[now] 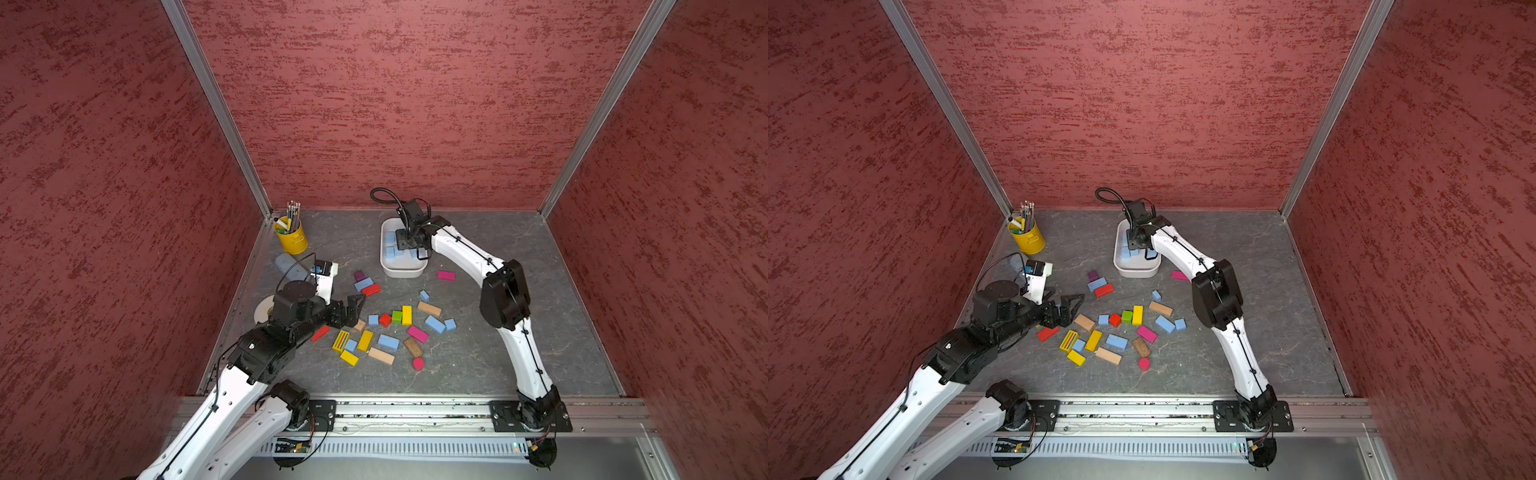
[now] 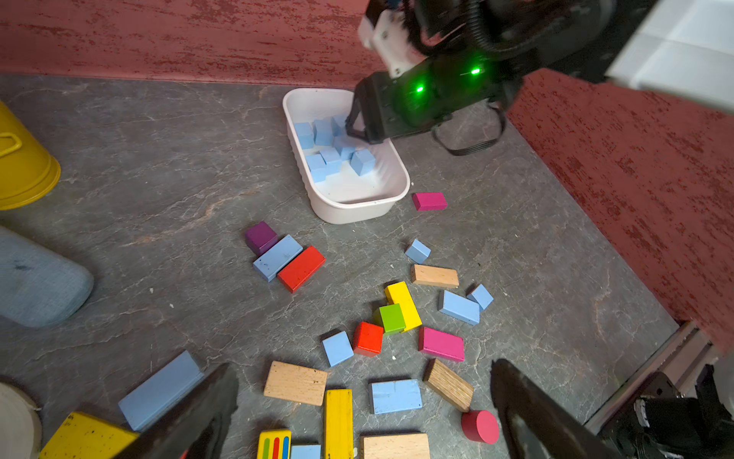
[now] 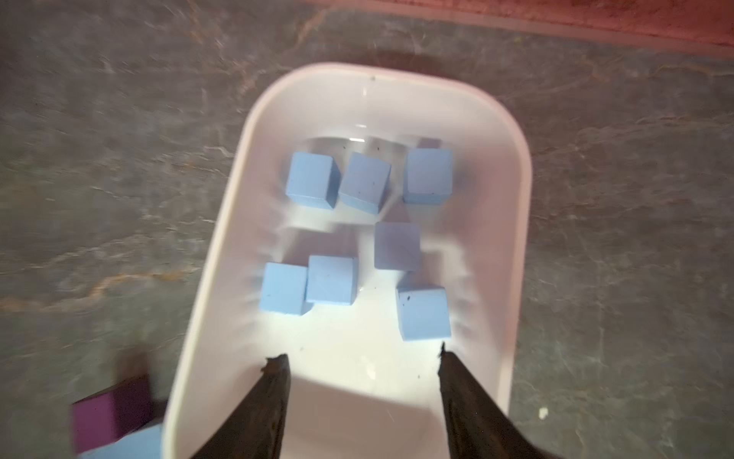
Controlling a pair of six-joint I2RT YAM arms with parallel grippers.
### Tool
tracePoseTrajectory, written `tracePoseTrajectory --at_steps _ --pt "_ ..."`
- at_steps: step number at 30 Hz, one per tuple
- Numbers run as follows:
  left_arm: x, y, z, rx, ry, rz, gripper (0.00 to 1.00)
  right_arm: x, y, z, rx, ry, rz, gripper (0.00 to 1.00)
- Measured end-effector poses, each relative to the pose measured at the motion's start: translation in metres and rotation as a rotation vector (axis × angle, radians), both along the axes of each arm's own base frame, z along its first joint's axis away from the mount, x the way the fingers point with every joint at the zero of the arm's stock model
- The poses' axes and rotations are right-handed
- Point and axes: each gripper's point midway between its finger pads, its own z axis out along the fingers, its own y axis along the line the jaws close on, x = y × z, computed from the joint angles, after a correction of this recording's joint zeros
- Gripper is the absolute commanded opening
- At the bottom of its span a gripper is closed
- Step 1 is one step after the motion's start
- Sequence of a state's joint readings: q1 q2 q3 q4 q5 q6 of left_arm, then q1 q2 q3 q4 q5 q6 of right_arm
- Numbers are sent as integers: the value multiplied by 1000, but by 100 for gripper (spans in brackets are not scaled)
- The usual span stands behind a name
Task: Pick out the blue building blocks
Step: Place the building block in the storage box, then pick up the building block from the center of the board.
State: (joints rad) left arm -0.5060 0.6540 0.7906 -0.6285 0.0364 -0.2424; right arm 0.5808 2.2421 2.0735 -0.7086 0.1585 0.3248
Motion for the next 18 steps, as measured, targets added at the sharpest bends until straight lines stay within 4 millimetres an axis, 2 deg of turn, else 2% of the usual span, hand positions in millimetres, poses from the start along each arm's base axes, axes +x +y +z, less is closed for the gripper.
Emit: tracePoseTrajectory --at_steps 4,8,12,18 --pt "4 10 -1 -24 19 88 99 -23 -5 60 121 -114 30 72" --pt "5 20 -11 -35 62 157 100 -52 -15 96 217 -213 59 77" --pt "4 24 -25 -46 109 195 100 -77 -27 105 272 -271 79 79" --pt "9 20 -45 -41 193 212 100 -107 -40 98 312 -302 104 84"
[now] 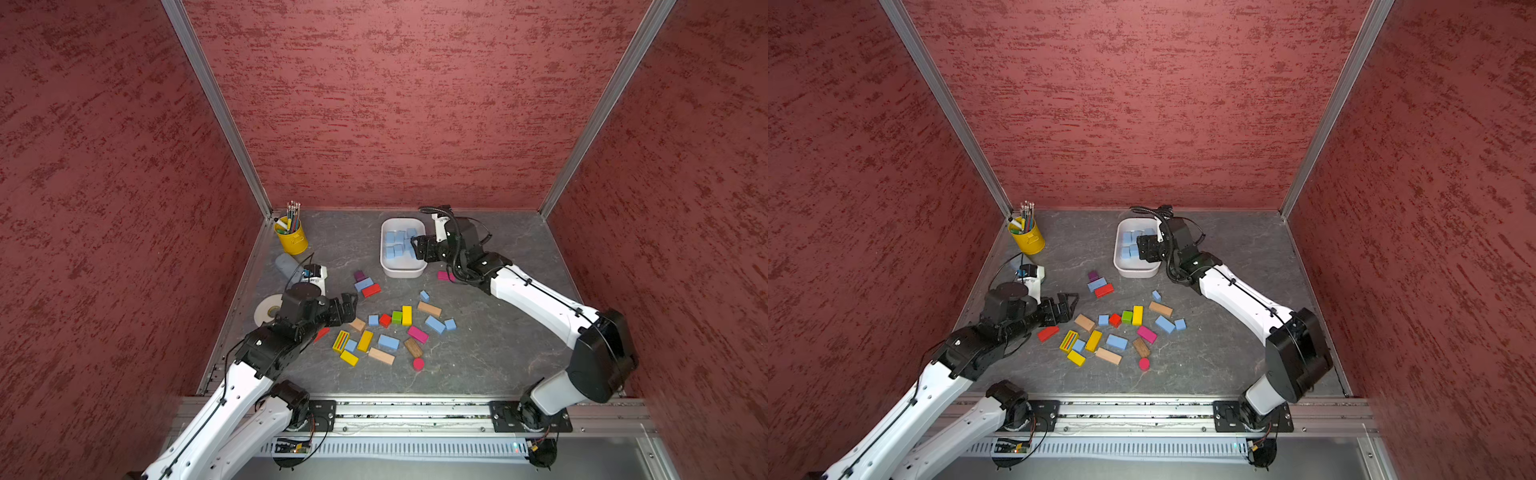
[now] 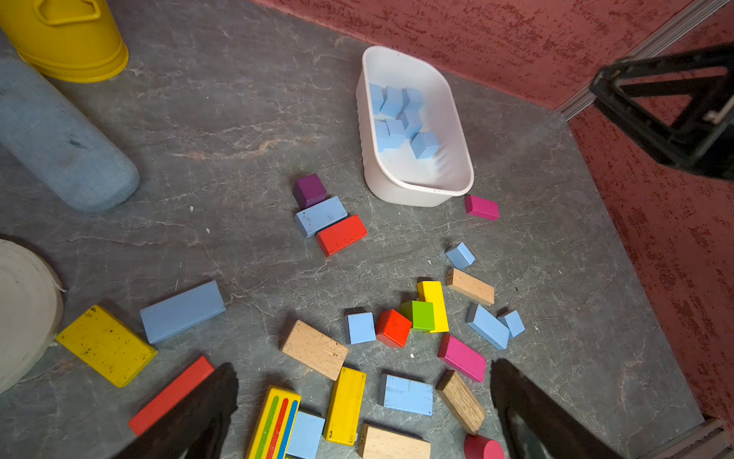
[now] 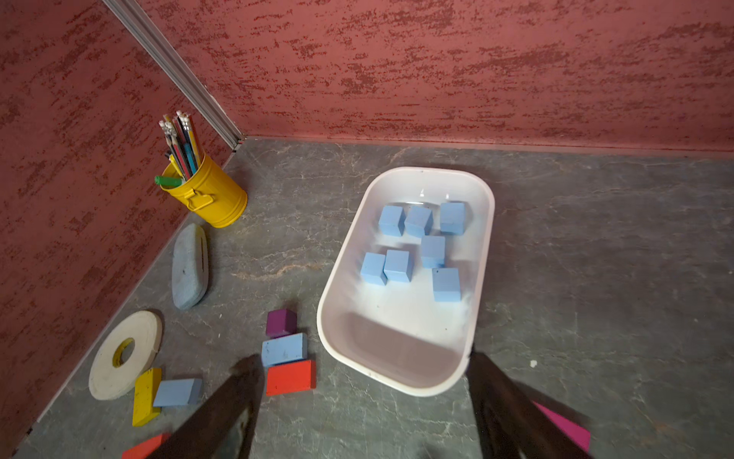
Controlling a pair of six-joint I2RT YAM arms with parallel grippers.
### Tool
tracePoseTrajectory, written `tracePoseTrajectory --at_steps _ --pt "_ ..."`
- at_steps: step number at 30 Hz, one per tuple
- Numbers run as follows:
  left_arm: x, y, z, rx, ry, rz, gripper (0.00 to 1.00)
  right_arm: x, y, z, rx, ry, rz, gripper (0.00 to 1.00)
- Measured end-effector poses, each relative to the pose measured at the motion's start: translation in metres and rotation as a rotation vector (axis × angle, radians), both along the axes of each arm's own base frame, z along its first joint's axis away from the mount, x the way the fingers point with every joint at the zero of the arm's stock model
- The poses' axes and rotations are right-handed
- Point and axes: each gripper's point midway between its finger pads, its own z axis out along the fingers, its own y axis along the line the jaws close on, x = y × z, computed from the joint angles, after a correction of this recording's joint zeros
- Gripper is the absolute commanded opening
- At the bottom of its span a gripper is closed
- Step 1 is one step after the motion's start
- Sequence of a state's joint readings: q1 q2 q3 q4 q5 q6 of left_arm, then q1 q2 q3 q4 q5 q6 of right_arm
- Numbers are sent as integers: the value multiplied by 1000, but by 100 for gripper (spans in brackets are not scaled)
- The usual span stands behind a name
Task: Pick out the blue building blocks
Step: Pick up the building block from the center of the board.
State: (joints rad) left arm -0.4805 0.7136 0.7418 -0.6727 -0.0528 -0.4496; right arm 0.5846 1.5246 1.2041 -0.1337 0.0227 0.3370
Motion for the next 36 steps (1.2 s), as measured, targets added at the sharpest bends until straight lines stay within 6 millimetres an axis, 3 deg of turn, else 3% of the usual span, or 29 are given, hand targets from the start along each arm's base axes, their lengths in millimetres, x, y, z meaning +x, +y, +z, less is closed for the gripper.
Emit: tracePoseTrajectory --at_steps 9,18,25,36 --pt "15 -9 -36 27 169 28 99 -40 -21 -1 68 -52 17 87" --pt "53 -22 -49 41 264 108 100 -68 -34 -19 139 -50 22 91" --pt "81 -29 -60 67 303 151 100 -84 -44 -5 193 -100 21 93" --pt "104 -30 -101 121 406 210 100 -95 -53 2 225 -139 10 94"
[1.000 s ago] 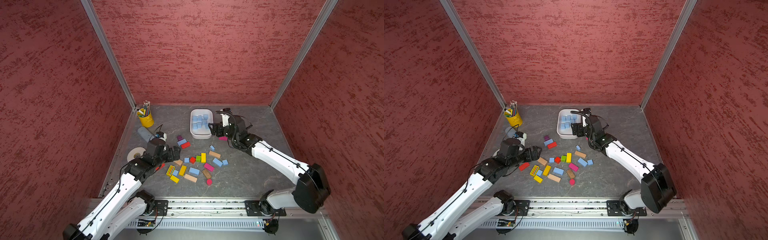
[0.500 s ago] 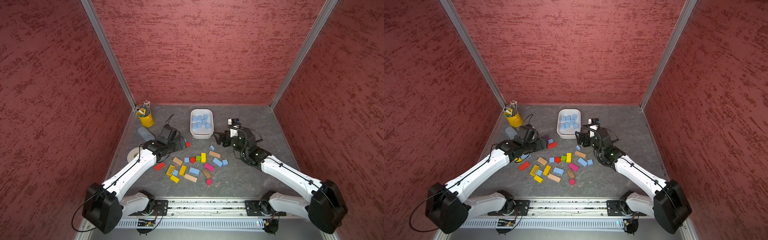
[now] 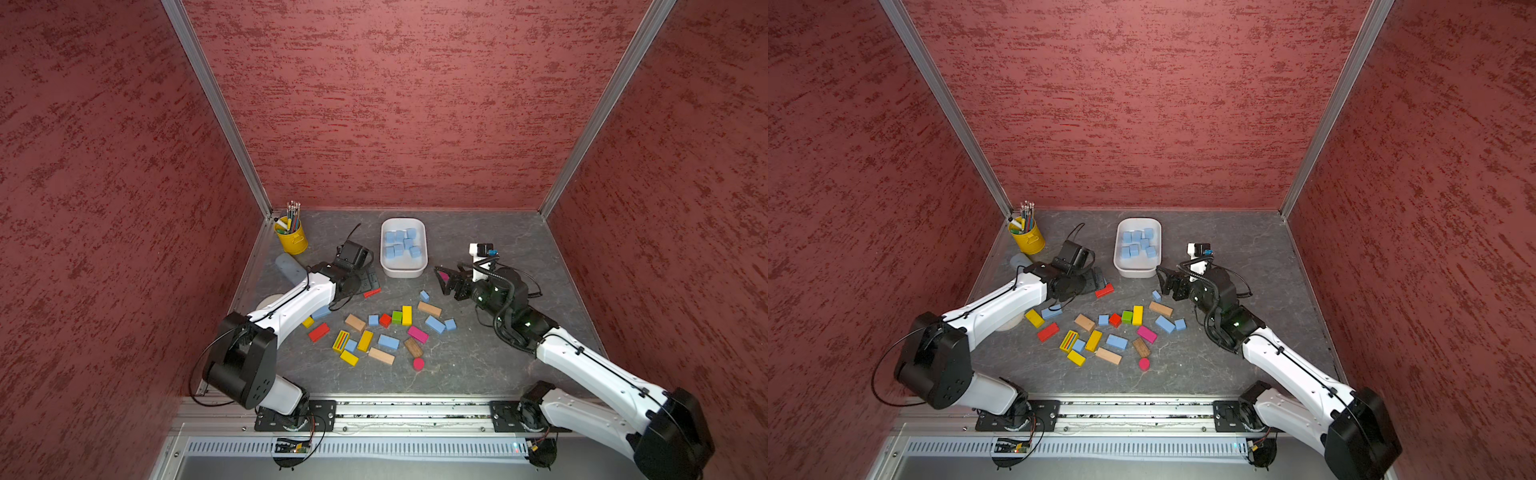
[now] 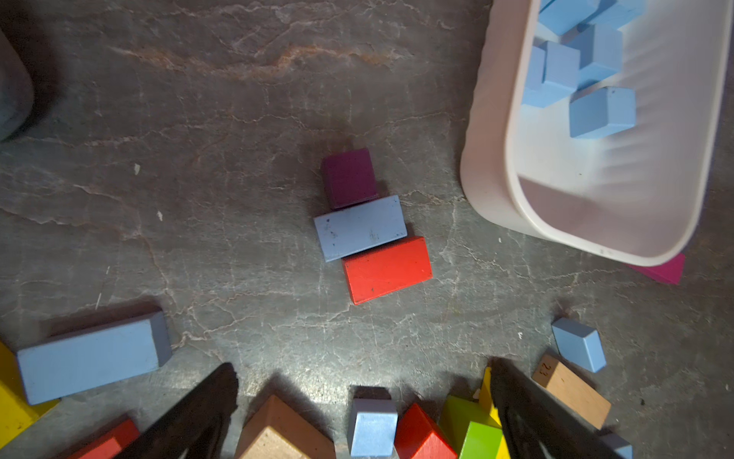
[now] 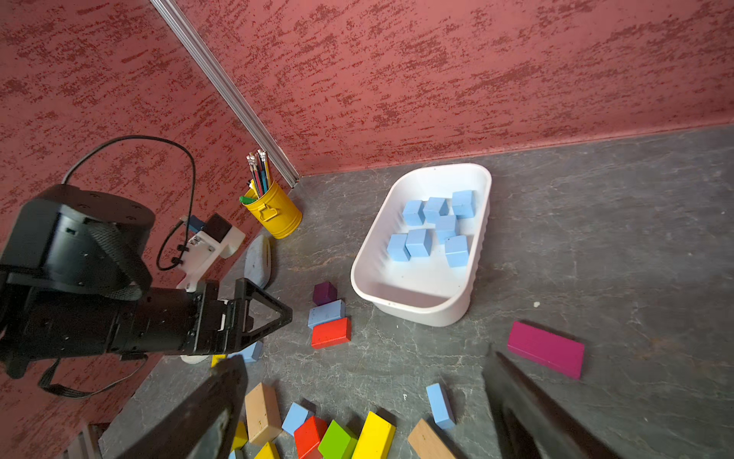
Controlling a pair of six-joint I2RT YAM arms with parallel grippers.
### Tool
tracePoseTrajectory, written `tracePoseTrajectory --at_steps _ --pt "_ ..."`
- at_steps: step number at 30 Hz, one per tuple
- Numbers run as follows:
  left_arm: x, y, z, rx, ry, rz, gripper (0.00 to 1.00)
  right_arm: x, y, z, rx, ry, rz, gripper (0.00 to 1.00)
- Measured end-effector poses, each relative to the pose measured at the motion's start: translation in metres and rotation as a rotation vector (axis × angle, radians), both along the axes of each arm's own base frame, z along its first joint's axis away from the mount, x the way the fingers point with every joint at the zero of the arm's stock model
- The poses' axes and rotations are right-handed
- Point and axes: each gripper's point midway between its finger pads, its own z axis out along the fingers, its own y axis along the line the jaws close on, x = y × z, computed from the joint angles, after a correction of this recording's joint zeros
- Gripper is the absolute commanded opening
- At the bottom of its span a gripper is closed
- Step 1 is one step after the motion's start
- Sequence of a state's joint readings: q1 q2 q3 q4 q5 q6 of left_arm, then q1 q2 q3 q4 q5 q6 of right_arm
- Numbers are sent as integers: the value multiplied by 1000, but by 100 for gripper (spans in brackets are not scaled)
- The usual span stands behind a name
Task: Pick out the blue building blocks
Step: Pick up the building block from the center of the board.
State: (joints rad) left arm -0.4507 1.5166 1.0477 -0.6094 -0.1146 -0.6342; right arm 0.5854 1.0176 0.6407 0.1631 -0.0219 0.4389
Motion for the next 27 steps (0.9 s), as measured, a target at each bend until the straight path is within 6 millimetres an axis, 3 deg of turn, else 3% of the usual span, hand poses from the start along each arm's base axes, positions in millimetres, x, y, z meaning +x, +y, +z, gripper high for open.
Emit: tracePoseTrajectory --at_steps 16,27 --pt "35 -3 -39 75 77 53 100 0 0 -1 10 4 -2 94" --pt "49 -6 -58 98 118 60 92 -1 0 -6 6 10 -2 94"
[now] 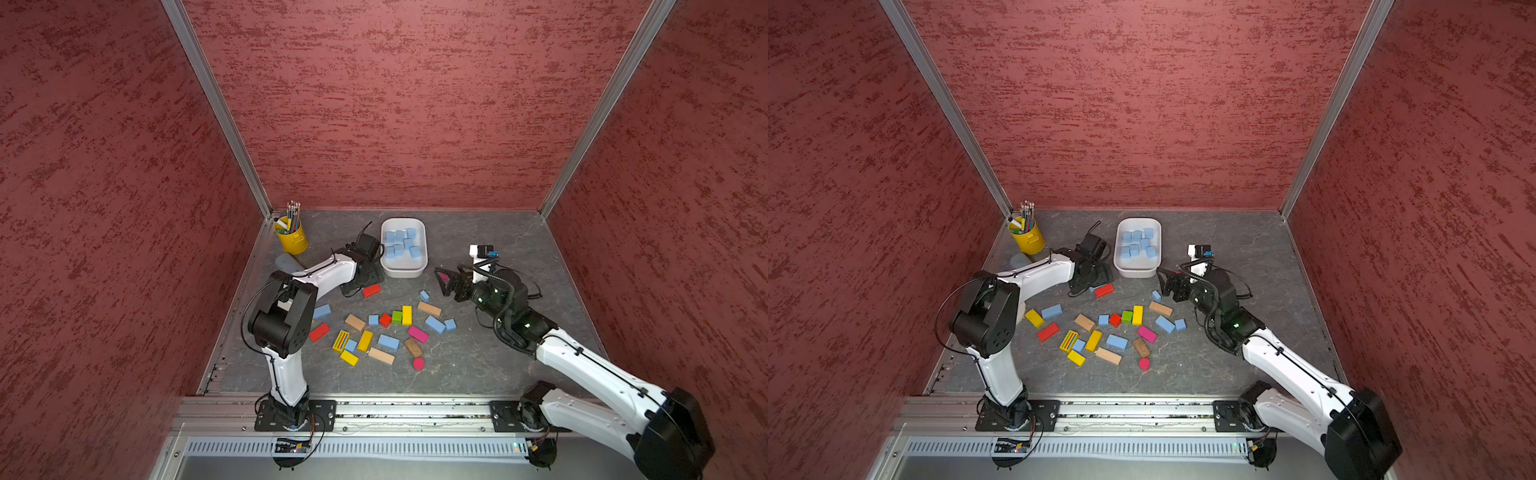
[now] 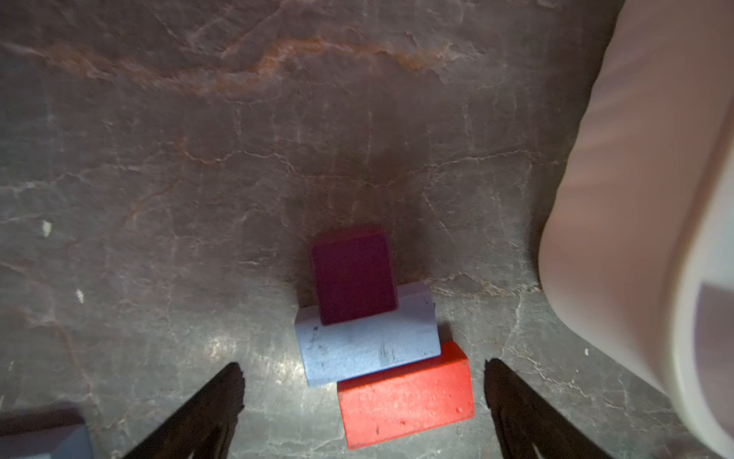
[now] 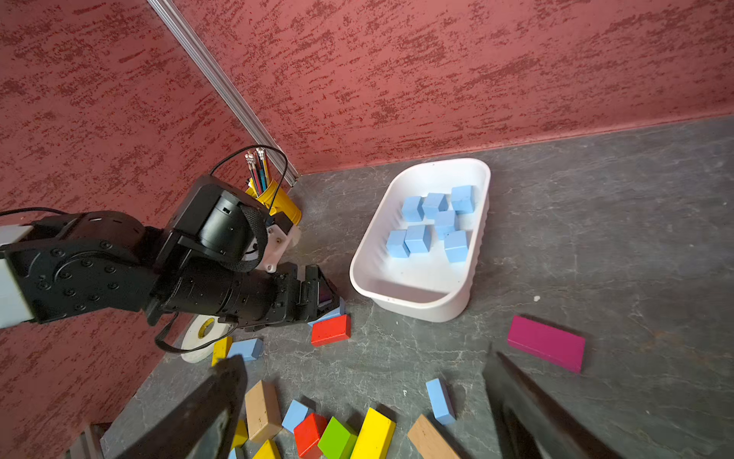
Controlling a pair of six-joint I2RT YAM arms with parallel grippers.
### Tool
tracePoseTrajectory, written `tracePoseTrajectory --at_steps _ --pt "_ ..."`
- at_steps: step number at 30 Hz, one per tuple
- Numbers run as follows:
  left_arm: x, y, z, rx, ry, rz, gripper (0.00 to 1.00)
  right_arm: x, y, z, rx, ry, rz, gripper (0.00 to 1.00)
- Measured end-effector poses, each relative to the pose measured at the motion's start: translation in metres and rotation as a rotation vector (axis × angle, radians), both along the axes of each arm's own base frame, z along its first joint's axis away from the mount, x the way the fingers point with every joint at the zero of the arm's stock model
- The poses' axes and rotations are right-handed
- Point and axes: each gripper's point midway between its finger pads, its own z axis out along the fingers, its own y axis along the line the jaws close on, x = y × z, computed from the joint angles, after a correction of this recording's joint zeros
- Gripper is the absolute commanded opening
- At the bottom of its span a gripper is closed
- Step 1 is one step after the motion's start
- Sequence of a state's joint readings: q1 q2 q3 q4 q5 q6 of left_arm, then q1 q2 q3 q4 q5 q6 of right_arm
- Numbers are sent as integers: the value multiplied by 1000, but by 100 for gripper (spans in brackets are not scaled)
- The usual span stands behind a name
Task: Pick out the blue building blocks
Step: Pick up the building block from the center of the board.
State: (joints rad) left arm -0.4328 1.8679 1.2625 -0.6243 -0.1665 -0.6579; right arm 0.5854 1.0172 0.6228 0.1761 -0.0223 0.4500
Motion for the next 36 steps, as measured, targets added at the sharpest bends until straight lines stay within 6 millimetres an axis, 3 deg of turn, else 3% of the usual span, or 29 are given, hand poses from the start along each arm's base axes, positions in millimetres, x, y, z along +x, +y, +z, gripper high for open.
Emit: tracePoseTrajectory --at_steps 16,25,36 --pt "4 -1 -20 23 51 -2 77 0 0 -2 3 7 -1 94" --pt "5 -2 -24 30 58 -8 75 2 1 -4 2 8 -1 94" --pt "8 -1 -24 32 59 -11 59 4 3 -11 -7 22 0 94"
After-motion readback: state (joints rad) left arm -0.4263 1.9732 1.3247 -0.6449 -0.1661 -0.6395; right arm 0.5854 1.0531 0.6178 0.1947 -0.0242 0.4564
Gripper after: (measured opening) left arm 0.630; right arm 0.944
